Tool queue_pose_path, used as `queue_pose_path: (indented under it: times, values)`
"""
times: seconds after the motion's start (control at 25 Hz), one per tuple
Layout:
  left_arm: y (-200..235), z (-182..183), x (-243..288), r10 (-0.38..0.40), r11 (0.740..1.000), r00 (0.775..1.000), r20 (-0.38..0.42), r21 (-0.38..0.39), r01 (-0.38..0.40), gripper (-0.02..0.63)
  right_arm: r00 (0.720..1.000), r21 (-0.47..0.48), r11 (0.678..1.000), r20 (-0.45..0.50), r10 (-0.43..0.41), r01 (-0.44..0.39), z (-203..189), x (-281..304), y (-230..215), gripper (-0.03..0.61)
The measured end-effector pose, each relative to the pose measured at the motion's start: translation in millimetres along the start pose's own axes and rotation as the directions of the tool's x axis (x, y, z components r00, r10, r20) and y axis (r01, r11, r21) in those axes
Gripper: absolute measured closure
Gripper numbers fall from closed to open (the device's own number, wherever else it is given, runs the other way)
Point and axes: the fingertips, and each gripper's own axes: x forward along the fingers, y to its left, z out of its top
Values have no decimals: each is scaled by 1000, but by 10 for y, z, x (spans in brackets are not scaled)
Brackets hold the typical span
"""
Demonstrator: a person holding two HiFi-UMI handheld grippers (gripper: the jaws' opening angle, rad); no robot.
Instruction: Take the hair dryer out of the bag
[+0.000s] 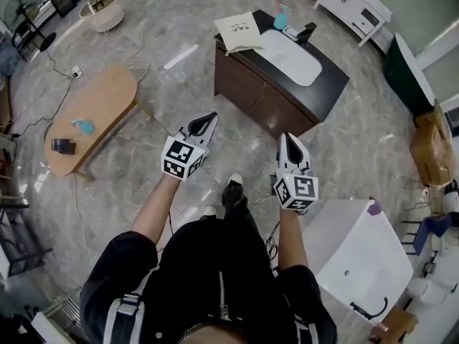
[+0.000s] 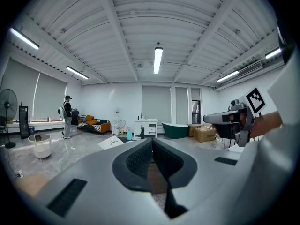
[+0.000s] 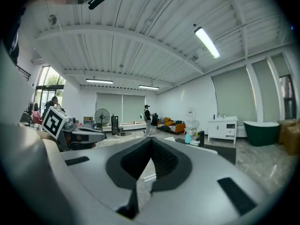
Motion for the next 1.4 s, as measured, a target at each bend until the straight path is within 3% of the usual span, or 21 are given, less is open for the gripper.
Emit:
queue_pose_path:
  times: [0.24,0.52,0.72,0.84,1.2,1.4]
  values:
    - [186,101,308,38,999,999,33,2,-38,587,1000,0,1000,2,24,-24,36,347,-186,581]
    - [469,213,708,84,996,996,39,-29,-82,394,999,-21,999,16,46,-46,139,751,-413,422]
    - [538,325,1106,66,997,996,53,-38,-64,342,999,-24,999,14,32,-31,199,1074,-764,344]
    - [575,343,1388,66,997,997,49,-38,-64,331,999,-14,1000,22,27,-27,236,1283,-1041,297]
    - [764,295,1974,100,994,995,13,-48,-99,331,997,-5,997,24,74,-73,303,1819,-1493,295]
    - [923,209,2324,74,995,997,-17,-59,-75,331,996,-4,996,11,85,-85,285,2159,-1620,296]
